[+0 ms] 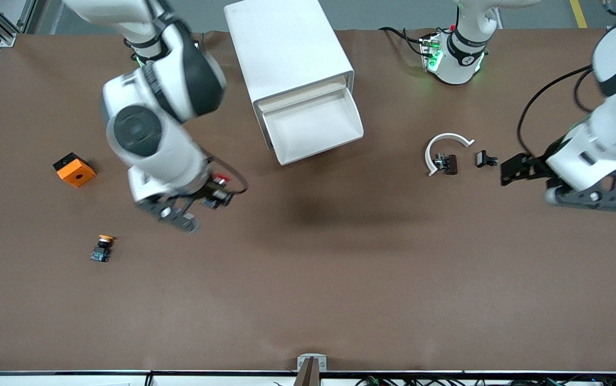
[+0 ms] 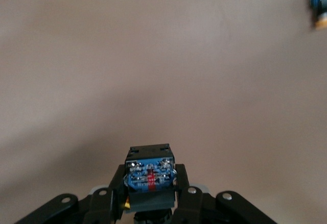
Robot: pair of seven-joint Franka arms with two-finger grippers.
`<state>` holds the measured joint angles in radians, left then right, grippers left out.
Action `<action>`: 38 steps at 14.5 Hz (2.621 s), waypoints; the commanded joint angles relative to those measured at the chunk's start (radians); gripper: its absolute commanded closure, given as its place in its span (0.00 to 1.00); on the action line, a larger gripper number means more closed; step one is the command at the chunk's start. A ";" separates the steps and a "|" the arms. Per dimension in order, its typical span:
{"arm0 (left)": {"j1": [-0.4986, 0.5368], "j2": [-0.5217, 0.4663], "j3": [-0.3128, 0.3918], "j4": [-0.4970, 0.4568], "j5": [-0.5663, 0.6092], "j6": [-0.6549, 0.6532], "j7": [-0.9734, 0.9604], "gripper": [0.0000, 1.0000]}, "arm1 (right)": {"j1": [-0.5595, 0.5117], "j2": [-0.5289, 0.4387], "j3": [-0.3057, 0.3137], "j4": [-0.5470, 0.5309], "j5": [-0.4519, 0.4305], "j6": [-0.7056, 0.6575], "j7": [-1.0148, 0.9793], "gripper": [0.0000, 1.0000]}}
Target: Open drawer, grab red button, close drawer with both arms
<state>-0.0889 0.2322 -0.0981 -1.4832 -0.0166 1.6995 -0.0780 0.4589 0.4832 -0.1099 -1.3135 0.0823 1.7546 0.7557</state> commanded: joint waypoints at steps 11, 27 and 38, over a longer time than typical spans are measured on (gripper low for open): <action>-0.273 0.194 -0.002 0.006 0.004 0.227 -0.385 0.00 | -0.292 0.133 0.016 -0.331 -0.076 0.503 -0.435 1.00; -0.549 0.237 -0.003 -0.198 0.003 0.491 -0.720 0.00 | -0.368 0.242 0.019 -0.317 -0.125 0.588 -0.486 1.00; -0.683 0.268 -0.006 -0.215 -0.042 0.499 -0.812 0.00 | -0.362 0.193 0.021 -0.302 -0.130 0.505 -0.542 0.00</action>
<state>-0.7503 0.4951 -0.1093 -1.6897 -0.0415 2.1799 -0.8731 0.1117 0.7202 -0.1051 -1.6194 -0.0260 2.3265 0.2395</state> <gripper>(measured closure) 0.000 0.000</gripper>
